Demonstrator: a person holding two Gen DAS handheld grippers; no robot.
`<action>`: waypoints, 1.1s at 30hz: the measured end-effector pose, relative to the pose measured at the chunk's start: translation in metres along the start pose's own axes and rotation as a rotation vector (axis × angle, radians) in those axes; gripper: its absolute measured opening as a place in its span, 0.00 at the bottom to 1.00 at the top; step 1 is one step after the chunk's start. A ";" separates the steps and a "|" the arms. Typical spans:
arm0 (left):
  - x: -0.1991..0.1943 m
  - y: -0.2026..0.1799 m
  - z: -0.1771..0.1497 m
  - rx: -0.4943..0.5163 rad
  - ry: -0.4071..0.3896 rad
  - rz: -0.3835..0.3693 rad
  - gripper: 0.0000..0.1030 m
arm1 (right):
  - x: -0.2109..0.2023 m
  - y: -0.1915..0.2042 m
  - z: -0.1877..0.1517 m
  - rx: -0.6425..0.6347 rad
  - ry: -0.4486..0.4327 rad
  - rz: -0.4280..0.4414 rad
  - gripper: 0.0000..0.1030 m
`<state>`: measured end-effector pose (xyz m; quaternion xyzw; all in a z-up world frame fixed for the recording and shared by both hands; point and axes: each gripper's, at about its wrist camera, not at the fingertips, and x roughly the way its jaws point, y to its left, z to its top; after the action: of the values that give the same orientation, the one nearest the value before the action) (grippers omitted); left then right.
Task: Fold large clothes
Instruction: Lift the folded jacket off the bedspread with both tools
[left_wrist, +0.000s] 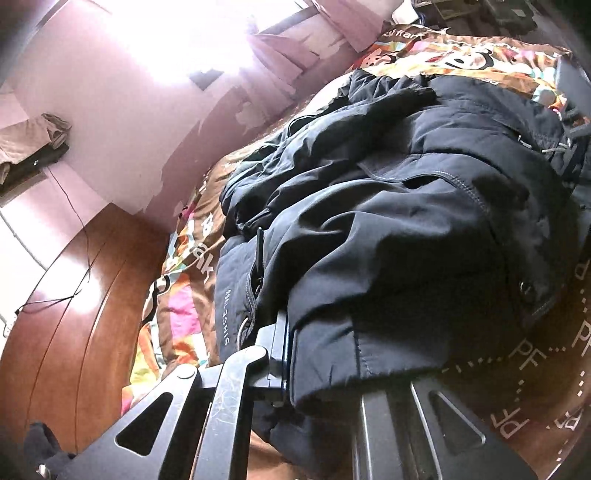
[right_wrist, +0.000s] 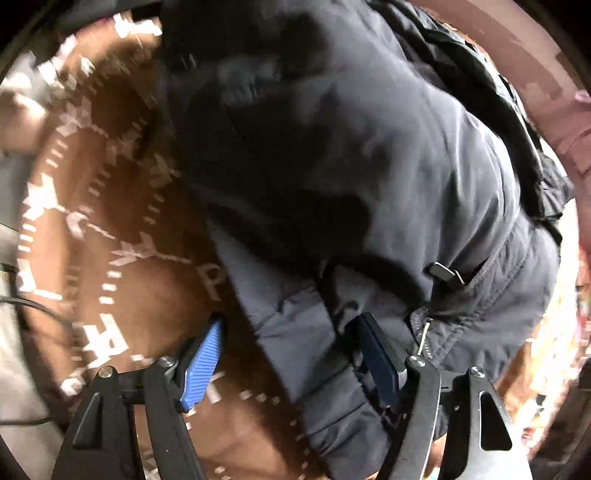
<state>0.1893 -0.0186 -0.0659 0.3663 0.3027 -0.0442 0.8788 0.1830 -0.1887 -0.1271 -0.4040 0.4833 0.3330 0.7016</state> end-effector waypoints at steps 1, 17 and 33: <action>-0.002 -0.003 0.000 -0.005 0.000 -0.003 0.09 | 0.007 0.002 0.001 0.003 0.023 -0.027 0.70; 0.000 0.004 0.000 -0.022 -0.013 0.001 0.08 | -0.029 -0.045 0.007 0.169 -0.104 -0.058 0.10; -0.004 0.060 0.102 0.054 -0.069 0.062 0.08 | -0.097 -0.075 0.018 0.328 -0.313 0.126 0.10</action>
<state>0.2550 -0.0442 0.0292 0.3974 0.2594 -0.0377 0.8794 0.2248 -0.2137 -0.0131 -0.1972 0.4404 0.3516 0.8022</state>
